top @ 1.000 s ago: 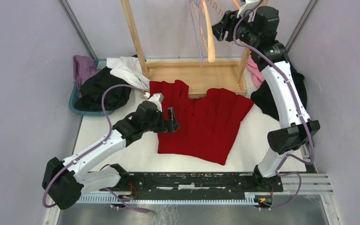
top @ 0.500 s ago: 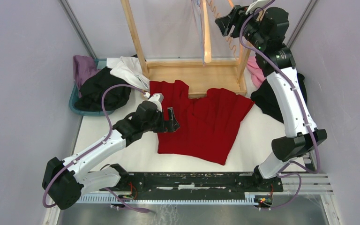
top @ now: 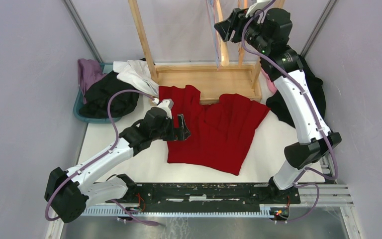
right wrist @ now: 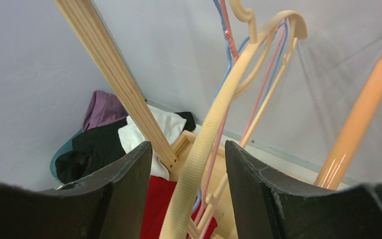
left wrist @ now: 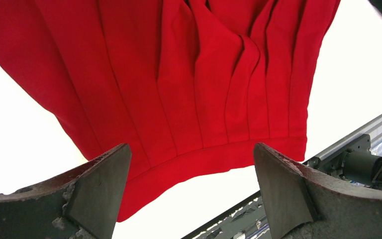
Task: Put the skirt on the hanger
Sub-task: Pick up the hanger from the clothesline.
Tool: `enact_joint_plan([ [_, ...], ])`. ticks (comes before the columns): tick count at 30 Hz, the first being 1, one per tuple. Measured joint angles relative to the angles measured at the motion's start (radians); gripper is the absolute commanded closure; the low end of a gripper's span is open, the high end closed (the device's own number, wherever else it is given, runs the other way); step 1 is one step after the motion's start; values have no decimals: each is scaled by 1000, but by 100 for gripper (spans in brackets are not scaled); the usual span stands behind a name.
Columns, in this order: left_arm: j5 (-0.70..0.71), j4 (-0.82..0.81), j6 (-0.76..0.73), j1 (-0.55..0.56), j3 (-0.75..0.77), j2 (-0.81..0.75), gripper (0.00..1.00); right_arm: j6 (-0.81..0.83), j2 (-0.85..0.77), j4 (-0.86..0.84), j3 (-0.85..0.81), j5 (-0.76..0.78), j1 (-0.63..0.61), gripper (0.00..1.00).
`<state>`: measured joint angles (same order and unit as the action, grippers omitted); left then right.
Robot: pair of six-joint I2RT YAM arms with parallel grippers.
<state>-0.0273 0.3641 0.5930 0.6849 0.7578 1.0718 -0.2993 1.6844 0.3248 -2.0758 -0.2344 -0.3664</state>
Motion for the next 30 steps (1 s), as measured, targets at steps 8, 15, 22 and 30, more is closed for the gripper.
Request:
enact_joint_plan([
  [8, 3, 1, 0, 0, 0, -13, 1, 48, 45, 56, -72, 126, -59, 39],
  [15, 10, 2, 0, 0, 0, -18, 1, 87, 107, 110, -142, 206, -83, 46],
  [22, 18, 2, 0, 0, 0, -21, 1, 97, 141, 146, -154, 264, -85, 61],
  [30, 18, 3, 0, 0, 0, -22, 1, 104, 156, 169, -170, 312, -85, 90],
])
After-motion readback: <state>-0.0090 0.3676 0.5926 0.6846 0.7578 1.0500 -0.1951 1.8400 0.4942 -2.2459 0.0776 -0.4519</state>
